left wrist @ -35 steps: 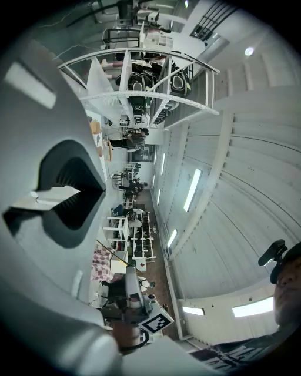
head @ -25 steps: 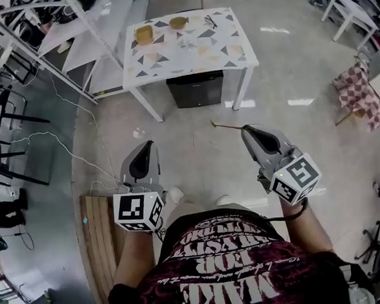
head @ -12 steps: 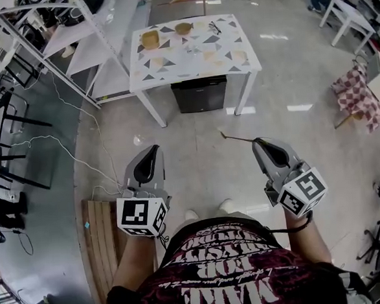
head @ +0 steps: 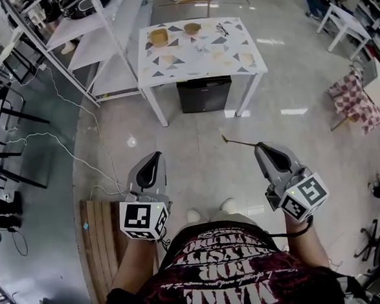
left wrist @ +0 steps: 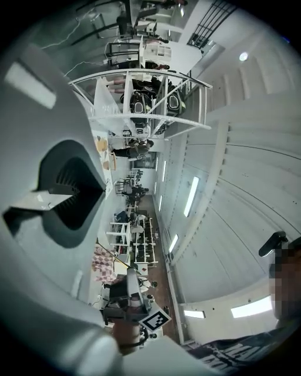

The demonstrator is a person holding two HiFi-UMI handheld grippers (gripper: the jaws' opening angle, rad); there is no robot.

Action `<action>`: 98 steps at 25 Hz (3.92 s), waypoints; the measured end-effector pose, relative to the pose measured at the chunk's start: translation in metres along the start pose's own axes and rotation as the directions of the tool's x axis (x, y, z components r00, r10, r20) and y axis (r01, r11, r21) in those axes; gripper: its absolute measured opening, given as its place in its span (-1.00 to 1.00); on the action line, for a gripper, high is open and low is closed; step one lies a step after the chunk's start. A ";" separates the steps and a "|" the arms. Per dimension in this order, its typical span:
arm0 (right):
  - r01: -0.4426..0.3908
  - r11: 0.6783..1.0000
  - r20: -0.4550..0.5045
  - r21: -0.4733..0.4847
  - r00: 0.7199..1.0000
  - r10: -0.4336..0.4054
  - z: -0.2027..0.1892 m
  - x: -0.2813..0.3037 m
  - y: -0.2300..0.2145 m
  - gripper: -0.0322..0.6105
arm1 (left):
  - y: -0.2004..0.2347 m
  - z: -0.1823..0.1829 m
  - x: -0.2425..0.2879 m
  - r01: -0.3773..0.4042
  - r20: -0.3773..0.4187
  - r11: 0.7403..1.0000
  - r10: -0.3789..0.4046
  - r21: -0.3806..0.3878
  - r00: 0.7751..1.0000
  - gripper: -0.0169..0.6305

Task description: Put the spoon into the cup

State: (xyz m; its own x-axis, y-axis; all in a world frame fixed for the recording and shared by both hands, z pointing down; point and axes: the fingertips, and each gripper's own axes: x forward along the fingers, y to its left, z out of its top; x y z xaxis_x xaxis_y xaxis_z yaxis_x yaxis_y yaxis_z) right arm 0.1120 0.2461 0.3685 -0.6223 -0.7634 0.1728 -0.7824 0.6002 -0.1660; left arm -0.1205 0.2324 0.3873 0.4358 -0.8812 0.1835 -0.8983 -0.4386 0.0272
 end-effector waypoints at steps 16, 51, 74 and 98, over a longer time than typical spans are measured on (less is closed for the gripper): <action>0.039 0.999 0.017 -0.028 0.999 -0.039 0.009 -0.004 0.069 -0.79 | 0.018 -0.006 -0.036 0.097 0.051 0.995 -0.096 -0.024 0.994 -0.94; -0.033 0.998 -0.025 0.052 0.999 0.034 0.015 0.104 -0.071 -0.79 | 0.034 0.003 0.126 0.066 -0.007 0.998 -0.066 -0.025 0.998 -0.94; -0.083 0.996 0.029 -0.036 0.996 0.084 0.060 0.141 -0.174 -0.79 | 0.038 0.046 0.185 -0.078 0.046 0.997 0.078 0.004 0.996 -0.94; 0.003 0.976 0.003 -0.216 1.000 -0.002 0.056 0.174 -0.183 -0.79 | 0.057 0.056 0.227 -0.044 0.077 0.994 0.036 0.103 0.996 -0.94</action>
State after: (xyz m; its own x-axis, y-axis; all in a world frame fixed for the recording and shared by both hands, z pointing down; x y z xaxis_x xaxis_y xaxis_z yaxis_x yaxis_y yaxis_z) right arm 0.1485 -0.0098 0.3744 -0.6203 -0.7656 0.1705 -0.7709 0.6352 0.0477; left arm -0.0693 -0.0027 0.3760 0.4064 -0.9073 0.1077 -0.9058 -0.4156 -0.0825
